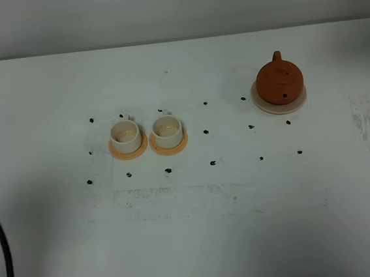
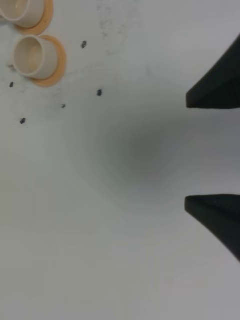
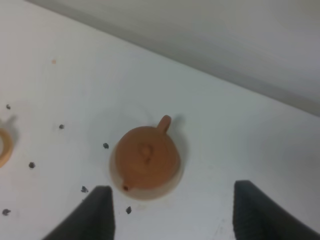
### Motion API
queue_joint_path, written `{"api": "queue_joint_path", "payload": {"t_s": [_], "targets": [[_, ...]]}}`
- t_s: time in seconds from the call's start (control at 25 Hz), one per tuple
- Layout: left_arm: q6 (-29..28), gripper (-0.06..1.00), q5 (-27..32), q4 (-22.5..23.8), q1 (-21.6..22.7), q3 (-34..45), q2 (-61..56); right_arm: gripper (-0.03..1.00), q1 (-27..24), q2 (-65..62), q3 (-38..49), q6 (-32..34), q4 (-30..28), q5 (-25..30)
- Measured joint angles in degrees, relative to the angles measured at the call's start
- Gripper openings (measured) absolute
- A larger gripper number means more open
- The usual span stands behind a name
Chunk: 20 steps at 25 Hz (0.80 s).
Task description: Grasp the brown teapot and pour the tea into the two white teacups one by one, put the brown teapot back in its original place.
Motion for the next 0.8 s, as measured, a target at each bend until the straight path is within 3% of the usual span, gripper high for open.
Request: {"api": "queue_joint_path", "payload": {"t_s": [0.28,0.64,0.8], "targets": [[-5.96,0.43,4.48,-1.46,0.0,4.89,-13.24,0.53,5.67,6.03,0.0,0.06,-0.92,-3.71],[-6.15,0.43,6.32,-6.44,0.0,15.46,-19.82,0.53,9.3,15.58,-5.5,1.65,-1.4,-3.85],[-3.52,0.43,6.32,-6.99,0.0,18.99,-22.41,0.53,11.36,19.3,-8.78,2.86,-1.67,-3.85]]}}
